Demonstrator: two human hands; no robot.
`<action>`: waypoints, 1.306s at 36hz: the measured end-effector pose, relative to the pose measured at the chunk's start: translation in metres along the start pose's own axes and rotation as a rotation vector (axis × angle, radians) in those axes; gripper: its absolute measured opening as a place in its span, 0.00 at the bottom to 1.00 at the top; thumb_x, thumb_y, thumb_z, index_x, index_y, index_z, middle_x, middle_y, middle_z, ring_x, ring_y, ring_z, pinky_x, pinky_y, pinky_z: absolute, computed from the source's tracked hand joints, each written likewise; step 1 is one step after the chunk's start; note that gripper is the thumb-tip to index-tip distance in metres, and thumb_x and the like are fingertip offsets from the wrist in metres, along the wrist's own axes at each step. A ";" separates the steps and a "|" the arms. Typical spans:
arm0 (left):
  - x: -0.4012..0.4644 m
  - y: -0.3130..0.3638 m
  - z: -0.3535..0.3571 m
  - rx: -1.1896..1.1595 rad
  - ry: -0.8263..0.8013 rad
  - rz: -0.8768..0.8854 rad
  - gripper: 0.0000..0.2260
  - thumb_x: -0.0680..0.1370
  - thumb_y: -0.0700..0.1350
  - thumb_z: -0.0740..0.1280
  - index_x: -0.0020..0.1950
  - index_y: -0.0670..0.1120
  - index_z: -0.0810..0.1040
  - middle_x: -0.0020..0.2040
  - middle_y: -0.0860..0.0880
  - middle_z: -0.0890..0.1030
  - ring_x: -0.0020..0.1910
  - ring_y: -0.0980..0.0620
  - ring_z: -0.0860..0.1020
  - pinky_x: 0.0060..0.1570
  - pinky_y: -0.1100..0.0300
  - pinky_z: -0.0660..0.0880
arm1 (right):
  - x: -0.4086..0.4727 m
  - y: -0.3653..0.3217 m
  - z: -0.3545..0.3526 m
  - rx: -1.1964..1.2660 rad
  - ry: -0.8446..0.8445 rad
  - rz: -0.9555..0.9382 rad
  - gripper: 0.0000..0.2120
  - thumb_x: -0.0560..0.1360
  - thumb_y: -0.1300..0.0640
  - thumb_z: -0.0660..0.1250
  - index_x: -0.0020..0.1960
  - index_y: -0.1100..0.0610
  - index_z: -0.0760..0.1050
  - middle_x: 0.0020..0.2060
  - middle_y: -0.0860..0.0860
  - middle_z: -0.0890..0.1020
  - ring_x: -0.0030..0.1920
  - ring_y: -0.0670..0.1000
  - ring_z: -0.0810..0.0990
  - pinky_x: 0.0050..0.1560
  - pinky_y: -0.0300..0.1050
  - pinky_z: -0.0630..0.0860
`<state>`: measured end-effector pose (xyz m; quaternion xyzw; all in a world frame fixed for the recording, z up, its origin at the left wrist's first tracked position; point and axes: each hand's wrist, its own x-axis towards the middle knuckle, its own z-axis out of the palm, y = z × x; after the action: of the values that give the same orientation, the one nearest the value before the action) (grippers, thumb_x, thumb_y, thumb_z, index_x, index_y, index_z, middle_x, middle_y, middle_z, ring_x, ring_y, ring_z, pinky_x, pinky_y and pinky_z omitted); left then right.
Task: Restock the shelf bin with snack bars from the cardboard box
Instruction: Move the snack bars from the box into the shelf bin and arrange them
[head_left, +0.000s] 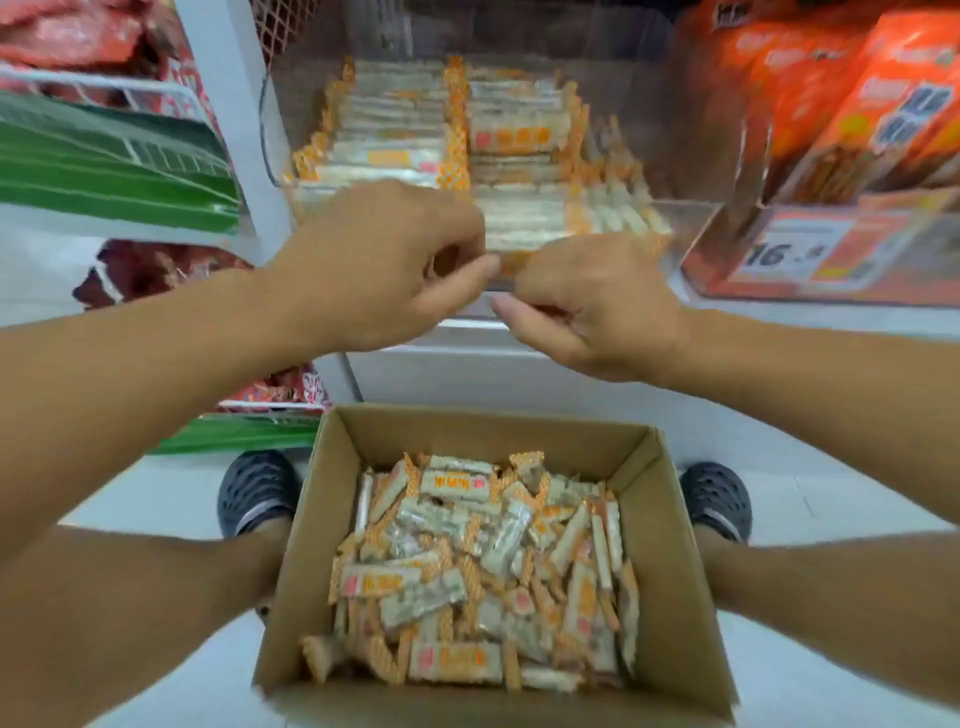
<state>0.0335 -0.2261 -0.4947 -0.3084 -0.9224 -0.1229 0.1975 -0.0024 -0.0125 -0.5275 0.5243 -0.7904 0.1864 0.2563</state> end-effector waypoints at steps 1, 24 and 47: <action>-0.013 0.009 0.013 0.016 -0.156 0.005 0.12 0.81 0.55 0.60 0.46 0.49 0.77 0.38 0.53 0.76 0.35 0.51 0.70 0.35 0.56 0.67 | -0.023 -0.012 0.017 0.039 -0.159 0.047 0.19 0.81 0.50 0.61 0.34 0.57 0.74 0.28 0.52 0.75 0.29 0.54 0.72 0.30 0.47 0.65; -0.180 0.081 0.205 -0.159 -1.084 -0.705 0.29 0.76 0.53 0.73 0.73 0.47 0.69 0.69 0.45 0.71 0.65 0.44 0.73 0.60 0.53 0.73 | -0.207 -0.127 0.176 0.563 -1.252 1.036 0.26 0.78 0.44 0.69 0.67 0.62 0.71 0.62 0.59 0.77 0.58 0.58 0.77 0.56 0.52 0.74; -0.125 0.101 0.200 -1.484 -0.553 -1.453 0.25 0.82 0.62 0.56 0.61 0.42 0.78 0.51 0.44 0.83 0.50 0.45 0.80 0.55 0.49 0.76 | -0.158 -0.095 0.168 1.000 -0.171 1.910 0.13 0.82 0.59 0.61 0.42 0.62 0.77 0.30 0.58 0.80 0.24 0.54 0.79 0.25 0.44 0.78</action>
<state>0.1302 -0.1427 -0.7172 0.2538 -0.5927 -0.6661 -0.3751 0.1010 -0.0274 -0.7546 -0.2518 -0.7222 0.5733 -0.2939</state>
